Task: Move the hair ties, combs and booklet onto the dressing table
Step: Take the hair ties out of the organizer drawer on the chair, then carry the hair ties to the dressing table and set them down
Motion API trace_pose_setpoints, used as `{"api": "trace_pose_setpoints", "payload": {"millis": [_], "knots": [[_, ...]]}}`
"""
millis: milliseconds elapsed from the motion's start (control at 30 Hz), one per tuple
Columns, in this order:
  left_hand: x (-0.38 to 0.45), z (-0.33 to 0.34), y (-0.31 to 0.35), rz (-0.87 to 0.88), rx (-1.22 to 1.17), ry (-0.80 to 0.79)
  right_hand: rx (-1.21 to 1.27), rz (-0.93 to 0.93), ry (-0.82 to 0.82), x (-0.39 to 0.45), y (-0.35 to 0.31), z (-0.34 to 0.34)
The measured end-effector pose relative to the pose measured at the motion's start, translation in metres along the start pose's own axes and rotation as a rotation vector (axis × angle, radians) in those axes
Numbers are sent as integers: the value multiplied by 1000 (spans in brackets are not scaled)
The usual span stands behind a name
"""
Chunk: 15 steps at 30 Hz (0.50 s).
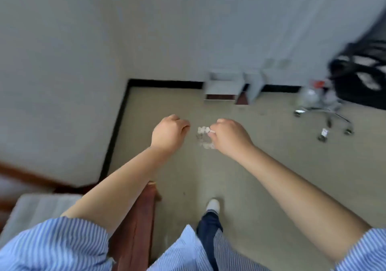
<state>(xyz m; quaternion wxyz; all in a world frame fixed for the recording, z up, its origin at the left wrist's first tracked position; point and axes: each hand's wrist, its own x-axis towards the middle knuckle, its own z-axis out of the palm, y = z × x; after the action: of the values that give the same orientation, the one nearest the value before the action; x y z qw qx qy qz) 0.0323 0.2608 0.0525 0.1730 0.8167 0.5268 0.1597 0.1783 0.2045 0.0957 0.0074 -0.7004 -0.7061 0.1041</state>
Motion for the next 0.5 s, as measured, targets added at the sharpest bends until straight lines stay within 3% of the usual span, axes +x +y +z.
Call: {"api": "trace_pose_setpoints", "payload": {"millis": [300, 500], "knots": [[50, 114, 370, 814, 50, -260, 105, 642, 293, -200, 295, -79], [47, 223, 633, 1122, 94, -351, 30, 938, 301, -354, 495, -97]]}}
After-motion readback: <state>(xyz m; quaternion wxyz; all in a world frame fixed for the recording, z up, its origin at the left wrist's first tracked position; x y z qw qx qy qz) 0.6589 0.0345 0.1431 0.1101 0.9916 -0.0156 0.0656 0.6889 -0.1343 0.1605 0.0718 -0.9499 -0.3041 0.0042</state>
